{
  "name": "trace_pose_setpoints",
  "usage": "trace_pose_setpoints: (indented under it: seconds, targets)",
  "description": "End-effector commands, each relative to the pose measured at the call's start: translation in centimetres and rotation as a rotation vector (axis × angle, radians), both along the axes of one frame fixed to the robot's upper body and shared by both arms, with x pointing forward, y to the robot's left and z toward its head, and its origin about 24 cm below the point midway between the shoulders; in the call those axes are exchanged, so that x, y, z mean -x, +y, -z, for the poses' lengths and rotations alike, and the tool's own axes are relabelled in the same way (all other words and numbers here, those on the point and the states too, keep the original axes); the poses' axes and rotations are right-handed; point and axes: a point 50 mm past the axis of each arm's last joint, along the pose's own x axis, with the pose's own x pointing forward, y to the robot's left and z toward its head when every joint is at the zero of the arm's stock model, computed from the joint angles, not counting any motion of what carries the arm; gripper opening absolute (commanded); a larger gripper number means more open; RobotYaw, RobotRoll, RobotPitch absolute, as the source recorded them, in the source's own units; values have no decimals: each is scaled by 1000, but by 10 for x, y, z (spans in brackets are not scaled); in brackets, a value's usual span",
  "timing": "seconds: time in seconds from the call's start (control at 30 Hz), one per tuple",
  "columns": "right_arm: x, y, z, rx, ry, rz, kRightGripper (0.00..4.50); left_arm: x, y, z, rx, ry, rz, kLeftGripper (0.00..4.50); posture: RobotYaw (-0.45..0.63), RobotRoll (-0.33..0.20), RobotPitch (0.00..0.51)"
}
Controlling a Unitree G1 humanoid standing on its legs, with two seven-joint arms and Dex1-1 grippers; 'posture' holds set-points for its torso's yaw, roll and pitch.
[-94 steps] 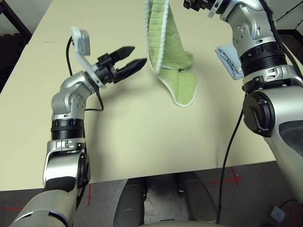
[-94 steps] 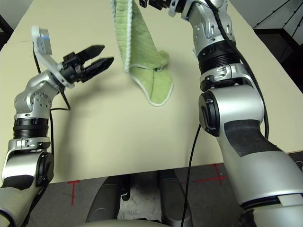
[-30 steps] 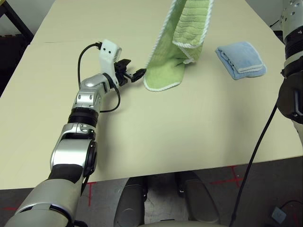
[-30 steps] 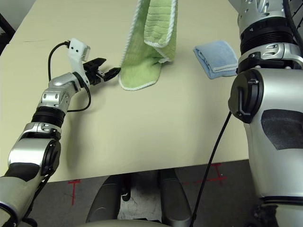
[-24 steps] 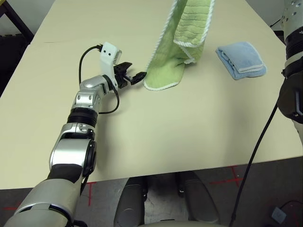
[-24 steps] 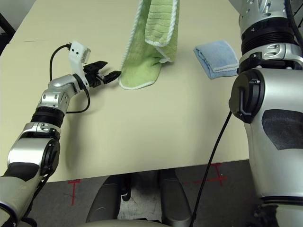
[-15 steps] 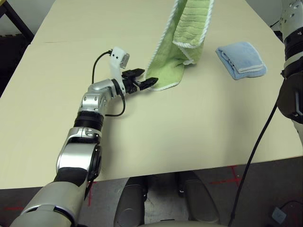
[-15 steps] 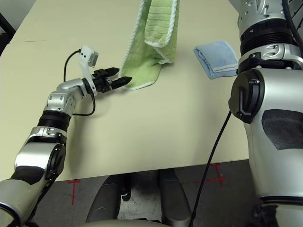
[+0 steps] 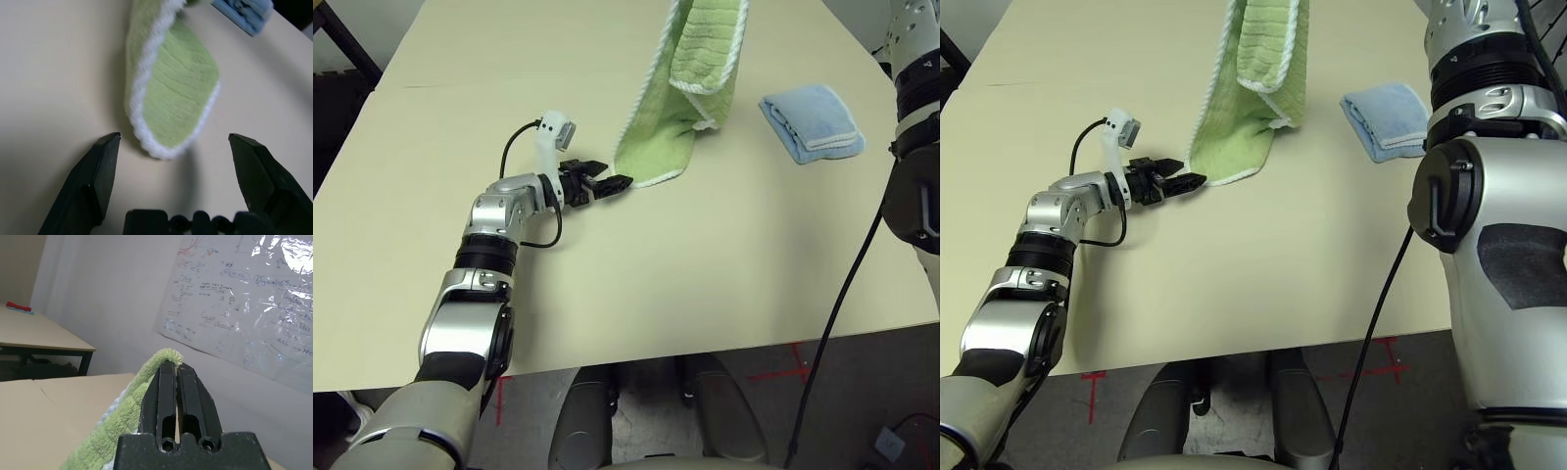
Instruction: Fold the towel and set it aside.
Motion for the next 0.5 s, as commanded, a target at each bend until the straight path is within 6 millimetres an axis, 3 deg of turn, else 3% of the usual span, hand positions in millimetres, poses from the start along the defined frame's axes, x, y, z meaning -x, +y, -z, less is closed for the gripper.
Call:
trace_pose_setpoints:
  seconds: [0.03, 0.5]
  targets:
    - [6, 1, -10, -22, -51, -13, 62, 7, -6, 9, 45, 81, 24, 4500, -79, 0, 275]
    - [6, 3, -10, -20, -48, -21, 62, 1, -28, 19, 49, 117, -13, 4500, -85, 0, 277]
